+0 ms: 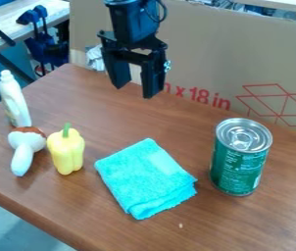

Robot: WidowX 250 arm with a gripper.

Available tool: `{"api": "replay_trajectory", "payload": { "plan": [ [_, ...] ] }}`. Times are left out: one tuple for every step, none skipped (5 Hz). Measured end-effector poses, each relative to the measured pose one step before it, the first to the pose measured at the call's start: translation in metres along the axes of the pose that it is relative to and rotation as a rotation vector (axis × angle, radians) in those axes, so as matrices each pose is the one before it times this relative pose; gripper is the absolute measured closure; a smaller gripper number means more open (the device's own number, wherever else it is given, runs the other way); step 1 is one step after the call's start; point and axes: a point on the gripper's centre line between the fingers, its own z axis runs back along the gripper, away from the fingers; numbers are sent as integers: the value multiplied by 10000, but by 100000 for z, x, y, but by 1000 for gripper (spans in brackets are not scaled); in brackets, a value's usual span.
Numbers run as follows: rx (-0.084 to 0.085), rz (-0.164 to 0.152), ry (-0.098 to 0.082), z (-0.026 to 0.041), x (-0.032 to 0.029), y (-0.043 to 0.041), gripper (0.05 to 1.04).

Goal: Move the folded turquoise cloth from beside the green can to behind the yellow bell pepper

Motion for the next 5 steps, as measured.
{"api": "replay_trajectory", "payload": {
  "plan": [
    [-71,38,361,-1233,-395,51,81],
    [212,-338,139,-2827,-1326,-57,81],
    [21,-745,471,-2266,-1302,-247,81],
    [37,-811,320,-2848,-1045,-153,81],
    [-303,-375,363,-2743,215,-113,81]
  ]
}}
